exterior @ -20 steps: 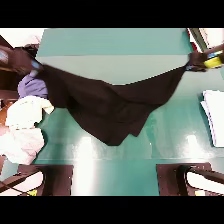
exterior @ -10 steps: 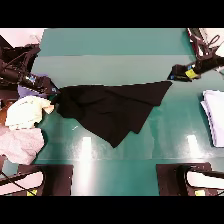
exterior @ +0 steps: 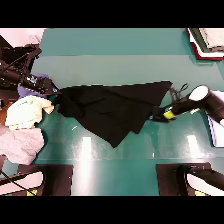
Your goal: Fold the shirts.
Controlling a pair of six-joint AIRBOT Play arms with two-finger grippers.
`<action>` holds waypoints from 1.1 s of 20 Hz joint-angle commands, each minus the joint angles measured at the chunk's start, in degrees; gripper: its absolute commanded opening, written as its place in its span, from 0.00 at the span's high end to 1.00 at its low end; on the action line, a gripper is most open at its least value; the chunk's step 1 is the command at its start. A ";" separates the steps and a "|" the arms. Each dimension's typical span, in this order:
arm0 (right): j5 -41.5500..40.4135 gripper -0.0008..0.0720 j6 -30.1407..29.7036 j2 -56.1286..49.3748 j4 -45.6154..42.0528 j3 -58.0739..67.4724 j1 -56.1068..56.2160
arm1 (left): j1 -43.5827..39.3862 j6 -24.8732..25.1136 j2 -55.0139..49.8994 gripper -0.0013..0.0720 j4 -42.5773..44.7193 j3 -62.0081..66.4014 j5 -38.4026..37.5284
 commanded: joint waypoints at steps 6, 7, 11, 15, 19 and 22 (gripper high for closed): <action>-11.10 0.38 3.76 0.96 3.37 -8.09 10.91 | 0.04 0.07 -0.02 0.95 -0.04 -0.02 -0.96; -11.96 0.41 3.76 0.57 4.15 -8.09 11.63 | 0.04 0.09 -0.02 0.95 -0.07 -0.02 -1.01; -12.68 0.48 3.48 -3.80 5.90 -7.96 13.05 | 0.04 0.09 -0.02 0.95 -0.04 -0.02 -1.84; -14.60 0.96 1.92 -1.46 5.18 -7.96 13.09 | 0.04 0.11 -0.02 0.95 -0.04 -0.02 -1.81; -11.10 0.97 1.90 8.00 5.18 -4.55 7.15 | 0.04 0.02 3.06 0.95 -0.02 2.38 0.42; -9.07 0.97 0.17 15.63 5.20 6.49 -0.33 | 0.04 -0.70 7.32 0.95 -0.04 11.85 0.48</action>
